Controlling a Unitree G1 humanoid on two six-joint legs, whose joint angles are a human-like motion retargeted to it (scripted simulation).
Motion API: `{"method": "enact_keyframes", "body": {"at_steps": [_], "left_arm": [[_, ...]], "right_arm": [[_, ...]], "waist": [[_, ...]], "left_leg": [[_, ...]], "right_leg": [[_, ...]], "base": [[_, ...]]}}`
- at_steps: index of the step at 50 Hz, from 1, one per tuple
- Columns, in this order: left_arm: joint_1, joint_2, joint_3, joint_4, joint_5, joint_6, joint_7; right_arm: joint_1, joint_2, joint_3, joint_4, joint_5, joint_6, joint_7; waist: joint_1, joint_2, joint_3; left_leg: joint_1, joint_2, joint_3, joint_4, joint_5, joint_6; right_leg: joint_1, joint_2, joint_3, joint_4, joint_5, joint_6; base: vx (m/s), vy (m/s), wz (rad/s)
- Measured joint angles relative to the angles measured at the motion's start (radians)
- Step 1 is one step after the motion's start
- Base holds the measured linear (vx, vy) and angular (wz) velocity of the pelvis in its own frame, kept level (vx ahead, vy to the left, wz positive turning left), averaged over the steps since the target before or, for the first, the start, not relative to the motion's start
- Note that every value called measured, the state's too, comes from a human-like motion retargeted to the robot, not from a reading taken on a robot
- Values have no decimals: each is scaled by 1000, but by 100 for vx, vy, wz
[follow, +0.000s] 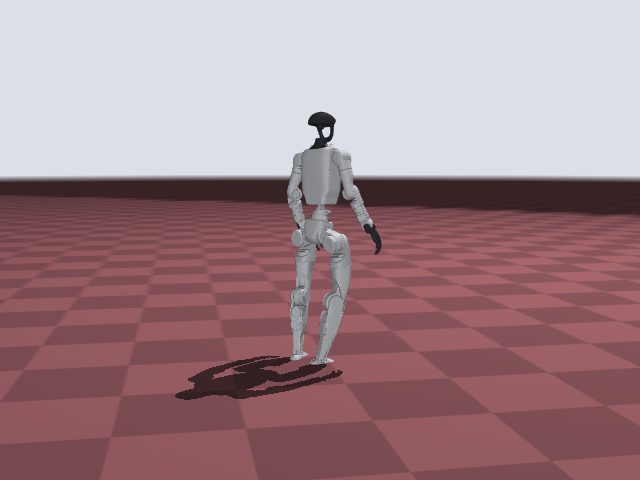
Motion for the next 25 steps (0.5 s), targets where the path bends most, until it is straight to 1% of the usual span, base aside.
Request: {"method": "enact_keyframes", "body": {"at_steps": [15, 25], "left_arm": [[-15, 5, 8, 7, 8, -1, -20], [-7, 1, 13, 10, 13, 2, -39]], "right_arm": [[-19, -7, 6, 4, -9, -1, 30], [-9, -11, 5, -8, -14, 4, 45]], "waist": [[-4, 8, -1], [-5, 11, 3]], "left_leg": [[-1, 4, -3, 3, -8, -2], [16, 2, -1, 3, -17, -2]], "right_leg": [[15, 7, -8, -30, 6, 1], [29, 3, -12, -23, -10, 1]], "base": [[0, 0, 1], [0, 0, 0]]}}
